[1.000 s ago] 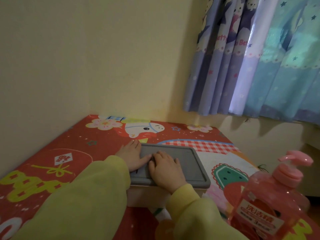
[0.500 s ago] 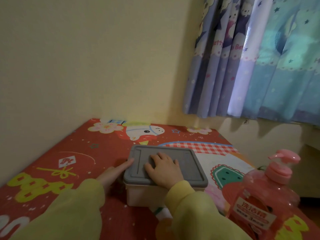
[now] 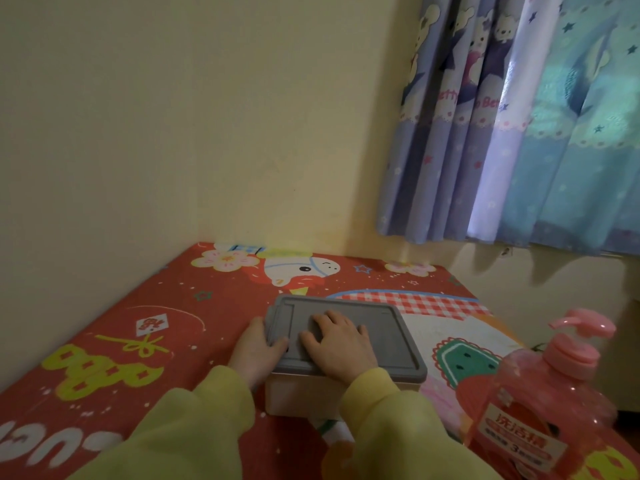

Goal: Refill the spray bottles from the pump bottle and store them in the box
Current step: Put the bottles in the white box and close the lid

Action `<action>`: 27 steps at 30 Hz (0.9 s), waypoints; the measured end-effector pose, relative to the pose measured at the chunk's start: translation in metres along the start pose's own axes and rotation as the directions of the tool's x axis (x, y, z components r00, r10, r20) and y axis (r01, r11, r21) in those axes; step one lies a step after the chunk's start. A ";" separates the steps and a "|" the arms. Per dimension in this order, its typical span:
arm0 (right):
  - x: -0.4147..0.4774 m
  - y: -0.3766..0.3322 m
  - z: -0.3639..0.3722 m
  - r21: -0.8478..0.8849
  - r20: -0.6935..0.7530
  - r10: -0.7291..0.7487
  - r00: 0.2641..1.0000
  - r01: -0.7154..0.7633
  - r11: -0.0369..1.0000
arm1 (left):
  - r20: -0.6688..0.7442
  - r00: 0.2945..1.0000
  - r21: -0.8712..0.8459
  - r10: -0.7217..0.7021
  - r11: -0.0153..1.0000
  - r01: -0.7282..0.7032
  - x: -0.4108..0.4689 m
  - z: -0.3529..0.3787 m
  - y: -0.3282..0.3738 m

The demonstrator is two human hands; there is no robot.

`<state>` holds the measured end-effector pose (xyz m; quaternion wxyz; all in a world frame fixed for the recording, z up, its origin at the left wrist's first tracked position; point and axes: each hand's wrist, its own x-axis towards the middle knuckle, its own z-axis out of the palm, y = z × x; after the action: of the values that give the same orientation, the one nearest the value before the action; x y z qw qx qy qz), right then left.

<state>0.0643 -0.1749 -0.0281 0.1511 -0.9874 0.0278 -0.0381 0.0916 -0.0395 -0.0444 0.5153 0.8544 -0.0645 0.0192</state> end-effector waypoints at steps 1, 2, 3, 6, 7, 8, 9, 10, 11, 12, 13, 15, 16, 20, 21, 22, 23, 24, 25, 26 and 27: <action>0.000 0.000 0.000 0.001 -0.003 0.001 1.000 -0.001 1.000 | -0.015 1.000 0.016 0.017 1.000 -0.017 -0.002 0.001 0.000; 0.000 -0.001 0.000 0.002 -0.007 0.001 1.000 -0.001 1.000 | -0.026 0.999 0.027 0.017 0.999 -0.017 -0.003 0.001 0.001; 0.000 -0.001 0.001 0.005 -0.008 0.002 1.000 -0.002 1.000 | -0.032 0.999 0.041 0.016 0.999 -0.014 -0.003 0.002 0.000; 0.001 -0.001 0.002 -0.004 -0.020 0.002 1.000 -0.002 1.000 | -0.015 0.999 0.115 0.031 0.993 -0.029 0.002 0.001 0.000; 0.001 0.000 0.002 -0.008 -0.022 0.003 1.000 -0.003 1.000 | 0.000 0.999 0.149 0.040 0.988 -0.039 0.003 0.001 0.000; 0.002 -0.001 0.002 -0.011 -0.020 0.001 1.000 -0.001 1.000 | 0.013 0.999 0.186 0.046 0.981 -0.047 0.005 0.000 0.000; 0.002 -0.001 0.003 -0.011 -0.017 0.002 1.000 -0.002 1.000 | 0.026 0.999 0.221 0.046 0.974 -0.051 0.006 0.000 0.000; 0.002 -0.001 0.003 -0.011 -0.014 0.002 1.000 -0.002 1.000 | 0.037 0.998 0.249 0.049 0.967 -0.056 0.006 0.000 0.001; 0.002 -0.001 0.003 -0.008 -0.013 0.002 1.000 -0.002 1.000 | 0.047 0.998 0.272 0.049 0.960 -0.060 0.006 -0.001 0.002; 0.002 -0.001 0.002 -0.003 -0.016 0.002 1.000 -0.003 1.000 | 0.053 0.997 0.303 0.052 0.951 -0.066 0.005 0.000 0.004; 0.002 -0.001 0.002 0.006 -0.020 0.004 1.000 -0.004 1.000 | 0.064 0.996 0.350 0.056 0.934 -0.075 0.003 0.000 0.006; 0.001 -0.001 0.002 0.030 -0.031 0.007 0.999 -0.006 1.000 | 0.083 0.993 0.481 0.089 0.868 -0.118 0.001 0.003 0.012; 0.002 0.000 0.002 0.046 -0.033 0.009 0.999 -0.008 0.999 | 0.104 0.987 0.542 0.124 0.825 -0.161 -0.002 0.007 0.016; -0.001 0.002 -0.001 0.124 -0.039 0.006 0.999 -0.001 0.992 | 0.301 0.919 0.537 0.253 0.752 -0.383 -0.009 0.027 0.039; -0.002 0.003 -0.003 0.147 -0.046 0.014 0.999 -0.007 0.989 | 0.345 0.908 0.503 0.237 0.770 -0.392 -0.010 0.030 0.043; -0.002 0.004 -0.003 0.183 -0.059 0.030 0.998 -0.019 0.983 | 0.382 0.900 0.477 0.212 0.789 -0.388 -0.009 0.032 0.045; -0.002 0.006 -0.004 0.226 -0.075 0.046 0.996 -0.028 0.974 | 0.415 0.892 0.469 0.182 0.797 -0.381 -0.008 0.034 0.047; -0.001 0.008 -0.004 0.274 -0.088 0.064 0.994 -0.038 0.961 | 0.437 0.886 0.477 0.154 0.796 -0.373 -0.007 0.035 0.048; 0.001 0.009 -0.004 0.327 -0.095 0.085 0.992 -0.050 0.944 | 0.449 0.884 0.499 0.131 0.783 -0.370 -0.007 0.035 0.048; 0.002 0.010 -0.004 0.382 -0.103 0.108 0.989 -0.061 0.922 | 0.456 0.881 0.517 0.124 0.769 -0.376 -0.008 0.037 0.050; 0.004 0.010 -0.004 0.432 -0.111 0.127 0.986 -0.067 0.899 | 0.458 0.881 0.533 0.117 0.757 -0.378 -0.009 0.036 0.051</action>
<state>0.0673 -0.1854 -0.0273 0.3627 -0.9229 0.0784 -0.1032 0.0749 -0.0939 -0.0167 0.1811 0.9425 -0.2731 -0.0654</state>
